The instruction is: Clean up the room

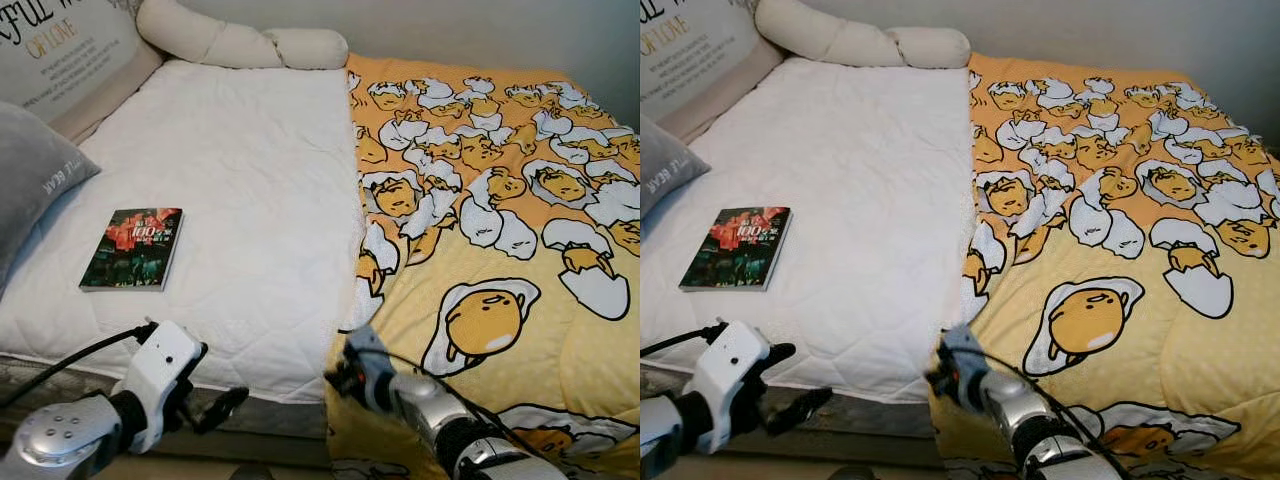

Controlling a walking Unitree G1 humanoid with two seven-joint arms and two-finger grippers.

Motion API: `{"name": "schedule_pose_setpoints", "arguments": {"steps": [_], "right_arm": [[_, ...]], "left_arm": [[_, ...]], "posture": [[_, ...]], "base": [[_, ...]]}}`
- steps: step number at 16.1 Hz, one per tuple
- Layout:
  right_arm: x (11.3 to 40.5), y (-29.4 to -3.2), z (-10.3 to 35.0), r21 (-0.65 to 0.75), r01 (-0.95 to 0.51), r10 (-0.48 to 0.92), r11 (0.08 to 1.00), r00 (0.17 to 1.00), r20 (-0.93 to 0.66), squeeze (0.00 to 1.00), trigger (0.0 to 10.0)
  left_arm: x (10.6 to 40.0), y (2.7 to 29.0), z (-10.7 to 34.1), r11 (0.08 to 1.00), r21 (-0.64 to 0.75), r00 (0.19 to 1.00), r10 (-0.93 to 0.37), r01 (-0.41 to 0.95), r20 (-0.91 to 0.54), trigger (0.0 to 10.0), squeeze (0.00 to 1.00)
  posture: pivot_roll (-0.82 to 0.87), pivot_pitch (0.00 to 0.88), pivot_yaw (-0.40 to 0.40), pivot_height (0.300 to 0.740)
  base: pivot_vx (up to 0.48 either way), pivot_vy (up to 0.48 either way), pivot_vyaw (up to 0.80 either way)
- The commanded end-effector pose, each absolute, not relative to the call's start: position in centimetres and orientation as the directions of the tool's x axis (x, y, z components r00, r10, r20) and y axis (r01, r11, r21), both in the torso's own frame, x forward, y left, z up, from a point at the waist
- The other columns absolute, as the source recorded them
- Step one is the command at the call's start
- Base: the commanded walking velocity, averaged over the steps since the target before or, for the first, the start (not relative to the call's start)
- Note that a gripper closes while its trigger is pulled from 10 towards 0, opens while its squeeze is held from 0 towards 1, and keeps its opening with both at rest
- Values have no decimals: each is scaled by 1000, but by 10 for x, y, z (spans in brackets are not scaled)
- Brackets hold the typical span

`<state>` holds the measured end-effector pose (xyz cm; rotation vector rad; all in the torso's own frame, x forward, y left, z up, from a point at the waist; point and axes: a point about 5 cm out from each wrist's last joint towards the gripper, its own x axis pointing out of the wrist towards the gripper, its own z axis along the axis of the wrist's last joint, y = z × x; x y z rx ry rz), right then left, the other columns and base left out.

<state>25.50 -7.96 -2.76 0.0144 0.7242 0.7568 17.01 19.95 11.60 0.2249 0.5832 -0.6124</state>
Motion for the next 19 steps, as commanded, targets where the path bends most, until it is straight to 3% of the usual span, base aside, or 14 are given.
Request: {"name": "schedule_pose_setpoints", "arguments": {"steps": [1, 3, 6, 8, 10, 13, 15, 19], "right_arm": [[260, -88, -21, 282, -621, 656, 731, 527, -540, 1000, 10000], [265, -103, 2, 291, -649, 708, 702, 598, -375, 1000, 10000], [263, -120, 21, 241, -614, 659, 752, 687, -306, 1000, 10000], [263, -133, 44, 233, -511, 556, 827, 803, -213, 1000, 10000], [263, -149, 68, 203, -278, 306, 939, 945, -119, 1000, 10000], [253, -163, 68, 127, -7, 28, 992, 986, -165, 1000, 10000], [252, -161, 72, 152, -16, 44, 988, 983, -176, 1000, 10000], [254, -169, 74, 73, -5, 20, 997, 979, -202, 1000, 10000]], "left_arm": [[172, 203, 114, 827, 38, 697, -448, 561, -560, 10000, 75], [177, 201, 108, 883, 5, 766, -404, 469, -500, 10000, 75], [189, 202, 106, 927, 13, 841, -333, 374, -427, 10000, 75], [201, 203, 110, 960, -7, 897, -264, 279, -354, 10000, 86], [210, 202, 111, 977, 2, 931, -201, 212, -304, 10000, 86], [227, 195, 113, 979, 32, 946, -186, 202, -266, 10000, 86], [233, 195, 112, 981, 47, 951, -171, 189, -258, 10000, 86], [246, 193, 110, 979, 72, 953, -169, 192, -251, 10000, 82]], "posture": [[336, 0, -56, 740], [288, 0, -75, 740], [238, 0, -87, 740], [204, 0, -92, 740], [172, 0, -92, 740], [132, 0, -74, 740], [108, 0, -74, 740], [87, 0, -48, 740]], "base": [[0, 0, 0], [0, 0, 0], [0, 0, 0], [0, 0, 0], [0, 0, 0], [0, -236, 0], [0, -354, 0], [0, -352, 0]]}}
